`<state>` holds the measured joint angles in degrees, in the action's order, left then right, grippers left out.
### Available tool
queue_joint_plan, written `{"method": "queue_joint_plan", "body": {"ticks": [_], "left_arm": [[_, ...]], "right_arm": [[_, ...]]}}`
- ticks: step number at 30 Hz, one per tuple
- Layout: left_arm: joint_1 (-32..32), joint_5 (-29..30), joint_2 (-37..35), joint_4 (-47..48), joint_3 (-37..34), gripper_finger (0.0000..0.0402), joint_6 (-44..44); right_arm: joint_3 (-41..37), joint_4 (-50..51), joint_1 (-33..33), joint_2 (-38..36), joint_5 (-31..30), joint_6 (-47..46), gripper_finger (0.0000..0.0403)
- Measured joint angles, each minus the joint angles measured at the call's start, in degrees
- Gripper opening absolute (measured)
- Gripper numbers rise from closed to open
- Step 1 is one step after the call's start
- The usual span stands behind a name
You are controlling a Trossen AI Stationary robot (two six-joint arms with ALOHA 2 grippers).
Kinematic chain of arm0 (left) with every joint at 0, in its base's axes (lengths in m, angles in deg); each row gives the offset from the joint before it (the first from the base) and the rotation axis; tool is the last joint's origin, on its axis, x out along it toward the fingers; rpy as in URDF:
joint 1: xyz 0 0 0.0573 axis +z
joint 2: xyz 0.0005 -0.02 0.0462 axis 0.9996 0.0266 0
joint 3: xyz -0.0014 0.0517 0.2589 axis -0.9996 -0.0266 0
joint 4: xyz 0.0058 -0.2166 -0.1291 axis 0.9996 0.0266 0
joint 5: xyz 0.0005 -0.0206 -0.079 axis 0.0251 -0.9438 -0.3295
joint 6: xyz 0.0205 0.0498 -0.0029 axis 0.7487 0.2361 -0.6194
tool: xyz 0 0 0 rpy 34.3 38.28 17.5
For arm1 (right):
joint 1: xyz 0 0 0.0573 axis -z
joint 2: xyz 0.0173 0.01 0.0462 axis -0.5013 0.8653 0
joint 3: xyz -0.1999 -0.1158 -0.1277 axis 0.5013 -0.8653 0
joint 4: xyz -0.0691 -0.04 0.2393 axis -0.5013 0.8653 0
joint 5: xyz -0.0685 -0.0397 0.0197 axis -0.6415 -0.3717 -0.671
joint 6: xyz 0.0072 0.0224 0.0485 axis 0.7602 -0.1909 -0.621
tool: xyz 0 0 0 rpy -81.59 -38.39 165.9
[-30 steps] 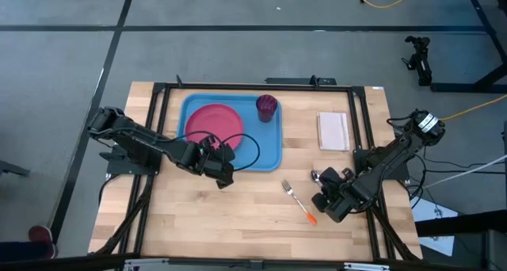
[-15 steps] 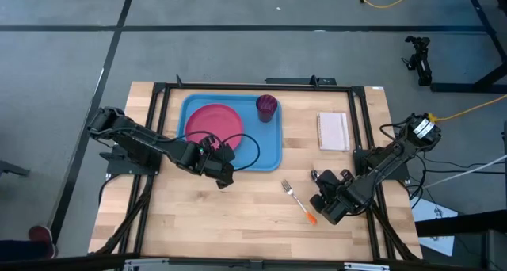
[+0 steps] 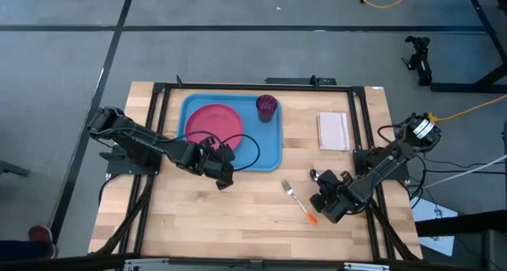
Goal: Pick and place plate/cup/fork/spoon on tray
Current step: Put the orange spoon on the blue serving tray to the right side of the pink plate
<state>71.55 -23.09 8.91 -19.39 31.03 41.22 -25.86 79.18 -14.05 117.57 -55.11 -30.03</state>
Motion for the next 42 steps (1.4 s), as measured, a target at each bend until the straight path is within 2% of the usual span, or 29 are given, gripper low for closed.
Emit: {"method": "queue_joint_plan", "body": {"ticks": [7, 16, 23, 29, 34, 42], "left_arm": [[0.04, -0.02, 0.01, 0.00, -0.01, 0.0012, -0.14], [0.04, -0.07, 0.00, 0.00, -0.02, 0.0012, -0.17], [-0.11, -0.07, 0.00, 0.02, -0.02, 0.0012, -0.16], [-0.13, -0.07, 0.00, 0.02, -0.02, 0.0012, 0.66], [-0.18, -0.83, 0.00, 1.15, -0.02, 0.0012, 0.88], [-2.44, 0.82, 0.00, 6.35, -0.04, 0.0011, 0.93]], "right_arm": [[-0.23, 0.83, 0.10, 0.19, 3.10, -0.04, 0.0042], [-0.25, 0.25, 0.07, 0.18, 2.40, 0.01, 0.0040], [-0.23, 0.02, 0.09, 0.16, 2.12, -0.02, 0.0009], [-0.10, -0.52, 0.50, 0.12, 2.16, -0.11, 0.0011], [2.14, -0.60, 2.45, 0.18, 1.92, 0.08, 0.0004], [10.88, 8.71, 7.17, -1.23, -0.67, 6.23, 0.0004]]}}
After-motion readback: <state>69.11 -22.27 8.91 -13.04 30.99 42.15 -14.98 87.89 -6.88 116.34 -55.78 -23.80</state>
